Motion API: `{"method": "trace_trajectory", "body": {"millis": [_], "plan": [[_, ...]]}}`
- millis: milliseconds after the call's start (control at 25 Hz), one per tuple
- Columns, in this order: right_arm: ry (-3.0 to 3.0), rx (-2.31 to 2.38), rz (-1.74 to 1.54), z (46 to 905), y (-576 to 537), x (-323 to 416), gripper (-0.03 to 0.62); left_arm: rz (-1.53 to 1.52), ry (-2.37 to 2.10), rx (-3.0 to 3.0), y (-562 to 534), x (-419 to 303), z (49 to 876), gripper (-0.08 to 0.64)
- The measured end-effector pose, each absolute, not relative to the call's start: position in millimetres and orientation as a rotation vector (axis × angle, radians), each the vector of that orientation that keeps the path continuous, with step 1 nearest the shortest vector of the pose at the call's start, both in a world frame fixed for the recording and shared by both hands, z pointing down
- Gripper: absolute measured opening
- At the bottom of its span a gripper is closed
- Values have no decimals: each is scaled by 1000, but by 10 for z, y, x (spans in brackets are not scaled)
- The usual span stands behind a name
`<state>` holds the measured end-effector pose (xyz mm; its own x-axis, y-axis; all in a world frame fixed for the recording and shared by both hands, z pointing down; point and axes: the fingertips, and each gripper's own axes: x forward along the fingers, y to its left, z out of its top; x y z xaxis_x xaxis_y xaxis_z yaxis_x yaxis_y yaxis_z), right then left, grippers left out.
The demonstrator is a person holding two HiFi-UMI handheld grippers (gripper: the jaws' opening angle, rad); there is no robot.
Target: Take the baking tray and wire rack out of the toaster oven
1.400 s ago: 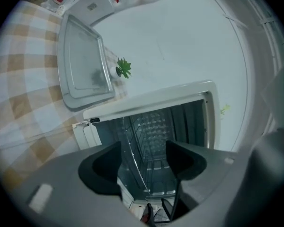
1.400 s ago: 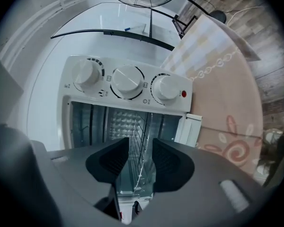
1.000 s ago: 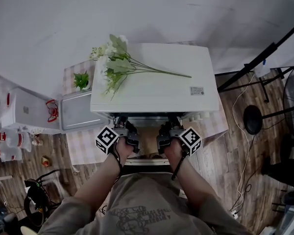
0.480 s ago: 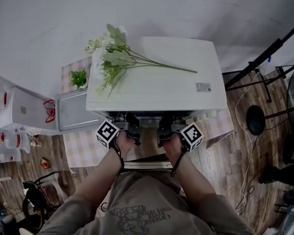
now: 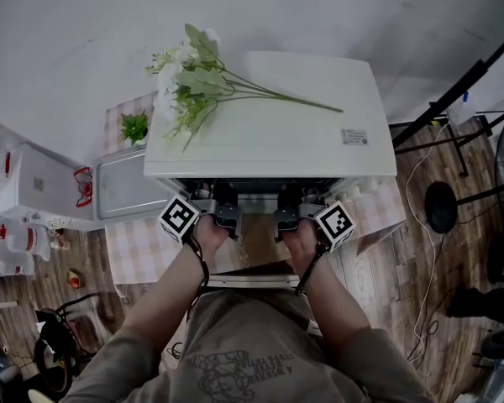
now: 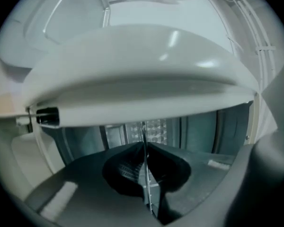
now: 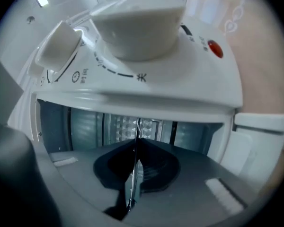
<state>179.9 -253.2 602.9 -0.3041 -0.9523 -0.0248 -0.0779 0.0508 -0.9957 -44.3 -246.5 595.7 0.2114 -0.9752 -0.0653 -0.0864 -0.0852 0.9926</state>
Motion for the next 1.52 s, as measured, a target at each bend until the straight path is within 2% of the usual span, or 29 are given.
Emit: {"method": "trace_trajectory", "body": {"millis": [480,1520], "plan": [[1515,-1061,-1376,5947,-2211,1817,26,-1042,-1049,1403,-2138,-391,5895,6],[1470,-1137,-1570,5668,-635,1944,26,-918,-1029,1300,-585,-243,5578,3]]}}
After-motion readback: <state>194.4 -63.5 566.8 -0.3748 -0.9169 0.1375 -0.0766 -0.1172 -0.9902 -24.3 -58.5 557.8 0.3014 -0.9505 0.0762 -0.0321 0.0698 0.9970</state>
